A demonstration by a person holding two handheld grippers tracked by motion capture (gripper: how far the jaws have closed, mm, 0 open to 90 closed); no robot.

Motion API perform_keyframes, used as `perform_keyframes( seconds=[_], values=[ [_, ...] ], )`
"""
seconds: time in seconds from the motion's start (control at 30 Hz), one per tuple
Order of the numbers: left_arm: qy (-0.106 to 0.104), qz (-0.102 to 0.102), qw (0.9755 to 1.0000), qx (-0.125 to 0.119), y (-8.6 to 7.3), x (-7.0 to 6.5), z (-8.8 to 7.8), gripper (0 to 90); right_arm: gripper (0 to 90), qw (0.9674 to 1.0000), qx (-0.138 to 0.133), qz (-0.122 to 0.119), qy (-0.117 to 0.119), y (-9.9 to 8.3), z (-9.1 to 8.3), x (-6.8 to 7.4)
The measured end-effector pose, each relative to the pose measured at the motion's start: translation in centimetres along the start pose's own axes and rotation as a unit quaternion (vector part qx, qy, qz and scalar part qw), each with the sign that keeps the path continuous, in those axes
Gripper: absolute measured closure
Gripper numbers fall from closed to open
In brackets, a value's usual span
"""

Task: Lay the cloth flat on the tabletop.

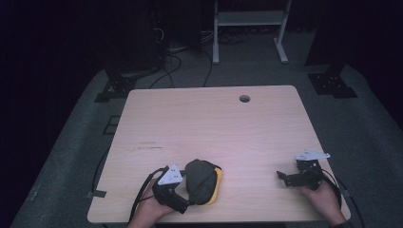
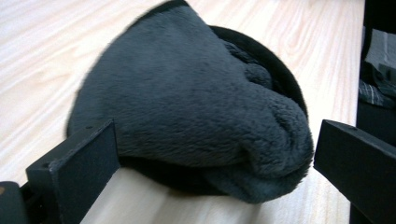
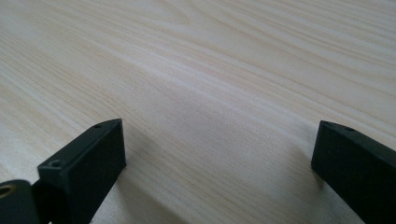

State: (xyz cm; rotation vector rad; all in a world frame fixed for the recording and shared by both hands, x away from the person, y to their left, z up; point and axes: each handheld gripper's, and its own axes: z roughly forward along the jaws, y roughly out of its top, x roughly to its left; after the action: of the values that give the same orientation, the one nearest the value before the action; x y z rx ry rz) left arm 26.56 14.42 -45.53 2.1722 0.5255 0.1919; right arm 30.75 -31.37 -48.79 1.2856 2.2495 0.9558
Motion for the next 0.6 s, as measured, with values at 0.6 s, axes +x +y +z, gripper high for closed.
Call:
perform_keyframes(
  seconds=[0.6],
  values=[
    [0.007, -0.005, 0.9998, 0.019, 0.5, -0.2, 0.6, 29.8, 2.1, 1.0, 0.0, 0.0, 0.0, 0.0, 0.0, 0.0]
  ],
)
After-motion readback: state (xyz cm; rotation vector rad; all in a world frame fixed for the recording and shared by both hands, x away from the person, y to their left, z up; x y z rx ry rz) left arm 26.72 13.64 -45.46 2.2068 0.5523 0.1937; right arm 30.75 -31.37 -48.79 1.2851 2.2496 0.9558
